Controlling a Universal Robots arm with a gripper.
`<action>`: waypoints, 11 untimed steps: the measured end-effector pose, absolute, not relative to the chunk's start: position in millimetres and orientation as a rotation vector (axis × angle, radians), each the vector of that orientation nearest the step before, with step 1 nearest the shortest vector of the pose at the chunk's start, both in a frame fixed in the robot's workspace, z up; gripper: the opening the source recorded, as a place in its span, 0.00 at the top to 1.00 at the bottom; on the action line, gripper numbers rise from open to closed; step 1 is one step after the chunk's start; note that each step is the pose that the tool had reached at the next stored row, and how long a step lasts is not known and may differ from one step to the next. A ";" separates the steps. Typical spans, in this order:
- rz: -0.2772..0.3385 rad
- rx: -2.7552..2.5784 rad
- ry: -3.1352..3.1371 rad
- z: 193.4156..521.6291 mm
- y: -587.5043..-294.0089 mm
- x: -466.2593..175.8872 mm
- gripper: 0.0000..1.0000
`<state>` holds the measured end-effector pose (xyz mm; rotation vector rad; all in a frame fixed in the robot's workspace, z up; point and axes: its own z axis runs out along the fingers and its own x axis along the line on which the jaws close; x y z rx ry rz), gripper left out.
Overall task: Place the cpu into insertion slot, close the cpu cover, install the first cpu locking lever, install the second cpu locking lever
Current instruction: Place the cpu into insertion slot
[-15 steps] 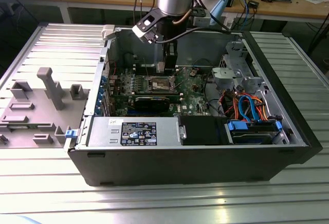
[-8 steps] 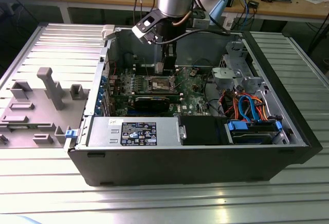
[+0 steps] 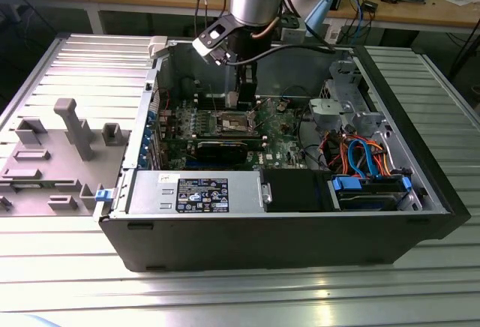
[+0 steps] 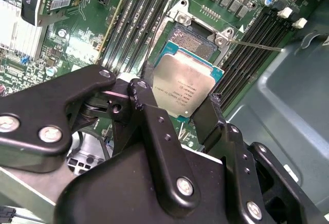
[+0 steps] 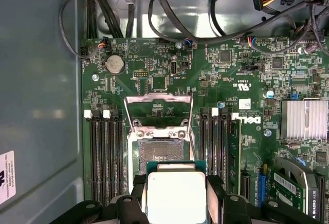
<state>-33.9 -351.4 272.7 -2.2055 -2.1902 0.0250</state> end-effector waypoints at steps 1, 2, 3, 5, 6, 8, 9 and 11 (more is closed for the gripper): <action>0.025 -2.205 -2.190 272.5 -351.4 -33.9 0.45; 0.026 -2.205 -2.189 272.3 -351.4 -33.9 0.45; 0.029 -2.204 -2.188 270.8 -351.4 -33.9 0.45; 0.031 -2.203 -2.187 266.6 -351.4 -33.9 0.45; 0.034 -2.201 -2.186 260.3 -351.4 -33.9 0.45; 0.034 -2.201 -2.186 258.1 -351.4 -33.9 0.45; 0.035 -2.201 -2.186 256.7 -351.3 -33.9 0.45; 0.034 -2.202 -2.187 254.0 -351.3 -33.8 0.45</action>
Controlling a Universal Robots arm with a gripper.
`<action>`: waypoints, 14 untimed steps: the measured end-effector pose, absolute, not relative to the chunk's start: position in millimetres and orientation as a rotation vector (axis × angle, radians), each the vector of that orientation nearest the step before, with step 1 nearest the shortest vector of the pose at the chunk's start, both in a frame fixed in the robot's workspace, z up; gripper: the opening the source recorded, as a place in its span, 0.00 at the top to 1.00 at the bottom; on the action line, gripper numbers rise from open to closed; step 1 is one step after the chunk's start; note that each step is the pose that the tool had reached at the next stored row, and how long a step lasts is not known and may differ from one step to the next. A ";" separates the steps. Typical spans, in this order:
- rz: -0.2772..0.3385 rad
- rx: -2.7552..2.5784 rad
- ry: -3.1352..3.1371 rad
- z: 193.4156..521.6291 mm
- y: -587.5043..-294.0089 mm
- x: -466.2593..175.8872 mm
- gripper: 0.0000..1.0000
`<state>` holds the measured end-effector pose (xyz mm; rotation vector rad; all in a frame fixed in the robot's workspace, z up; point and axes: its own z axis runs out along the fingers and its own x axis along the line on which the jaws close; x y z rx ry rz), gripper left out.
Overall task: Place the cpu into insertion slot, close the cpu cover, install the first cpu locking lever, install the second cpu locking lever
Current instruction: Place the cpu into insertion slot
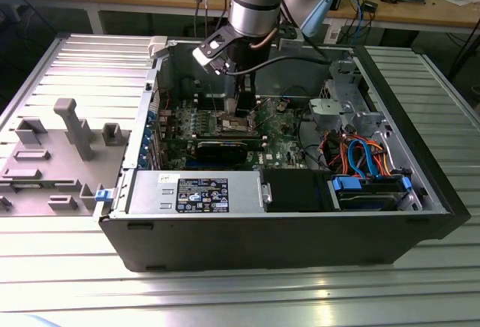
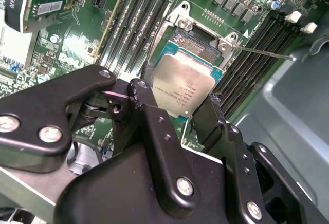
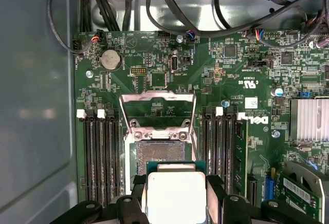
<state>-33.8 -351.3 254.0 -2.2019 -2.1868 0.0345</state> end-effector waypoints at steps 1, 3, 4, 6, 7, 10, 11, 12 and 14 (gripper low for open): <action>0.032 -2.203 -2.188 253.1 -351.3 -33.9 0.45; 0.005 -2.216 -2.201 252.4 -351.3 -34.0 0.45; -0.008 -2.222 -2.207 252.3 -351.3 -34.2 0.45; -0.020 -2.227 -2.213 252.1 -351.3 -34.3 0.45; -0.021 -2.227 -2.213 252.1 -351.3 -34.3 0.45; -0.021 -2.228 -2.213 250.0 -351.3 -34.6 0.45; -0.021 -2.228 -2.213 248.4 -351.3 -34.9 0.45; -0.022 -2.228 -2.213 246.5 -351.1 -35.3 0.45; -0.022 -2.228 -2.213 242.8 -350.7 -36.4 0.45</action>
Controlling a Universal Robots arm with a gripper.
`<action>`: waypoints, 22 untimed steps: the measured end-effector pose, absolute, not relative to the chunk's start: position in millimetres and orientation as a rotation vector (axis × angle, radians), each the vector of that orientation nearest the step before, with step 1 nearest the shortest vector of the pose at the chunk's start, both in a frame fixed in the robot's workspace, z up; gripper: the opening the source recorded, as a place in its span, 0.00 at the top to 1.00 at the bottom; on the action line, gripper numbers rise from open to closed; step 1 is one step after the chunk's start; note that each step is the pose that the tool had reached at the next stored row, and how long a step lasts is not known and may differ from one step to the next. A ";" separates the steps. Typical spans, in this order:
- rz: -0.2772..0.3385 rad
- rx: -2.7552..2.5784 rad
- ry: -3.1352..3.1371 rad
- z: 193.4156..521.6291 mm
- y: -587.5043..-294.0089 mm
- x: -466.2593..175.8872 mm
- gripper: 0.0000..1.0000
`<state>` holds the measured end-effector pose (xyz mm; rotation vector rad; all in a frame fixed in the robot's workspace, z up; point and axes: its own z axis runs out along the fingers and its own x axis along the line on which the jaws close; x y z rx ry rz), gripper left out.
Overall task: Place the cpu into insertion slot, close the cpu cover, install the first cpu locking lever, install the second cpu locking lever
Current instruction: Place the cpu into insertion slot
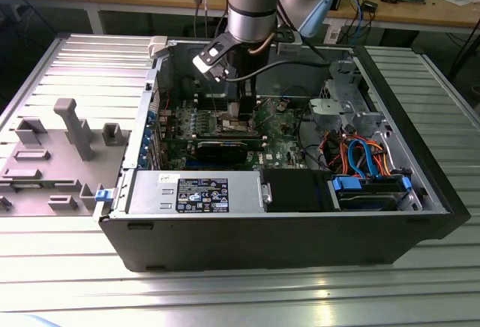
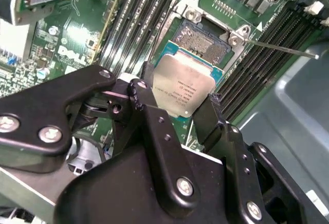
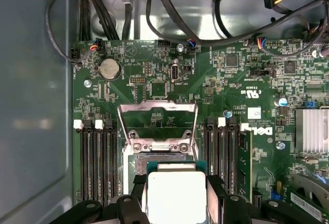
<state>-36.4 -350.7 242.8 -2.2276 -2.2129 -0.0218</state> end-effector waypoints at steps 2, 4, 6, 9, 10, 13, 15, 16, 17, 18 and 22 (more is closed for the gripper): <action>-0.022 -2.213 -2.228 235.7 -349.3 -39.1 0.45; -0.022 -2.211 -2.230 230.8 -347.0 -40.4 0.45; -0.022 -2.211 -2.230 227.0 -345.0 -40.7 0.45; -0.022 -2.214 -2.227 220.7 -342.6 -42.6 0.45; -0.022 -2.215 -2.225 219.0 -342.4 -43.1 0.45; -0.022 -2.217 -2.224 213.0 -342.0 -43.2 0.45; -0.022 -2.220 -2.220 208.9 -341.9 -43.3 0.45; -0.022 -2.222 -2.219 206.5 -341.7 -43.3 0.45; -0.022 -2.222 -2.219 205.3 -341.6 -43.3 0.45; -0.022 -2.222 -2.219 205.2 -341.5 -43.4 0.45; -0.022 -2.222 -2.219 205.0 -336.8 -43.8 0.45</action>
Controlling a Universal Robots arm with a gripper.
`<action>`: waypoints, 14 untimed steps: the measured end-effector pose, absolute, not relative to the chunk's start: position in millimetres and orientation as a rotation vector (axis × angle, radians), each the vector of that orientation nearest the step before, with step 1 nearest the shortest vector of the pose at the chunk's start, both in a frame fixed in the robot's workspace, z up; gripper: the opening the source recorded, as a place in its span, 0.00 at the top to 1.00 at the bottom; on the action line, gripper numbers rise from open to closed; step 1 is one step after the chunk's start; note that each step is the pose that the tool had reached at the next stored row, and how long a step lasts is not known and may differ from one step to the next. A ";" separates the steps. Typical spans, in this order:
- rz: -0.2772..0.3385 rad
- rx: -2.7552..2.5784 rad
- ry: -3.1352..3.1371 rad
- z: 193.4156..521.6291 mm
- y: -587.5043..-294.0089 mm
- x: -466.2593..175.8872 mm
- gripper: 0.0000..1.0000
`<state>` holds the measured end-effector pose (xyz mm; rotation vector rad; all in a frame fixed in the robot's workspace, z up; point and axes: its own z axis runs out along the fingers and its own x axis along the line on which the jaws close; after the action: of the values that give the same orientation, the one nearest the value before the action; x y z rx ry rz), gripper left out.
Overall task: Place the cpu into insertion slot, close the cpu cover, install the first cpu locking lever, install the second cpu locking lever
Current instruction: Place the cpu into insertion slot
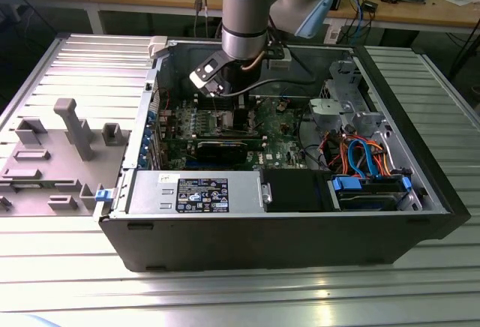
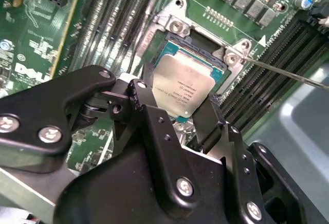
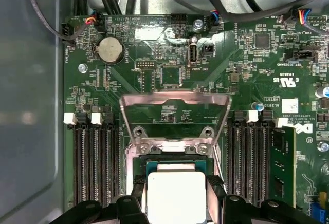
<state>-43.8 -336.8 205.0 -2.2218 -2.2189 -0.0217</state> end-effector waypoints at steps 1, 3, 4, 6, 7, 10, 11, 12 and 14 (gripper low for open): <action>-0.022 -2.222 -2.219 204.8 -336.4 -43.8 0.45; -0.022 -2.222 -2.218 202.4 -336.1 -43.9 0.45; -0.022 -2.224 -2.217 200.1 -336.1 -44.0 0.45; -0.021 -2.226 -2.216 198.8 -336.1 -44.1 0.45; -0.020 -2.227 -2.215 198.1 -336.1 -44.2 0.45; -0.020 -2.228 -2.214 196.4 -336.0 -44.2 0.45; -0.021 -2.228 -2.214 196.2 -335.9 -44.2 0.45; -0.022 -2.228 -2.214 196.5 -335.9 -44.5 0.45; -0.029 -2.229 -2.216 199.3 -335.6 -44.4 0.45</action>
<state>-44.4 -335.6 199.3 -2.2294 -2.2162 -0.0294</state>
